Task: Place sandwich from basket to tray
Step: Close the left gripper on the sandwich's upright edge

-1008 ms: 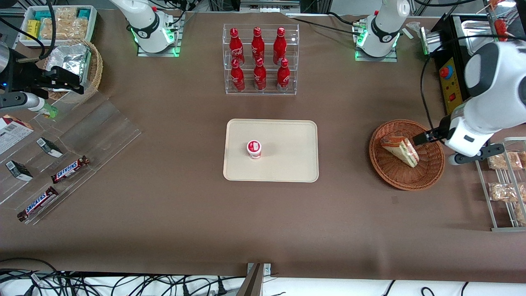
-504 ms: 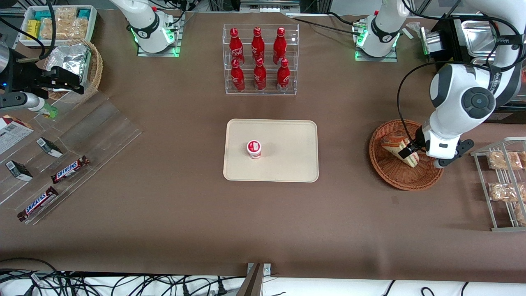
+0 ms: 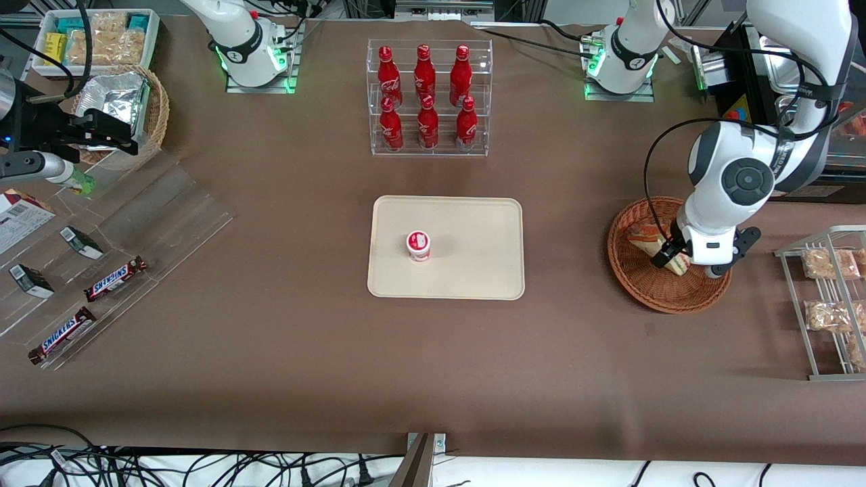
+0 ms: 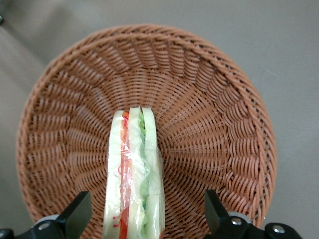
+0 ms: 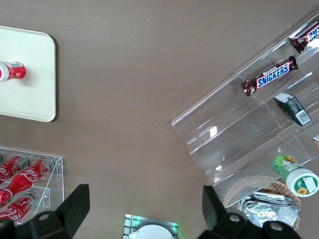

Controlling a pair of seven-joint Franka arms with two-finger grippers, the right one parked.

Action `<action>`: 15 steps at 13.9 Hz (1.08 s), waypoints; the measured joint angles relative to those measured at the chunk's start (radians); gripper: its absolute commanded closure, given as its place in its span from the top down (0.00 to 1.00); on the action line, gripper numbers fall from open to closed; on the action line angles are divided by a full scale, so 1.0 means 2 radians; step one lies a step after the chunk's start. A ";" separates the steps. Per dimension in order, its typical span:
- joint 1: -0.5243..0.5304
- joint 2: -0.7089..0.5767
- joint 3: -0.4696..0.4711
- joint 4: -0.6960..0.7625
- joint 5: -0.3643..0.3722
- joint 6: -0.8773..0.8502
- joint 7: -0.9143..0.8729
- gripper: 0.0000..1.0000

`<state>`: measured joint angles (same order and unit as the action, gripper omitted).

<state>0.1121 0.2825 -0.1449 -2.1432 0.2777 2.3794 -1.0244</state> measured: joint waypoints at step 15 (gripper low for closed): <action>0.009 0.002 0.000 -0.040 0.000 0.039 -0.012 0.00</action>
<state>0.1311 0.2857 -0.1446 -2.2234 0.2777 2.4581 -1.0488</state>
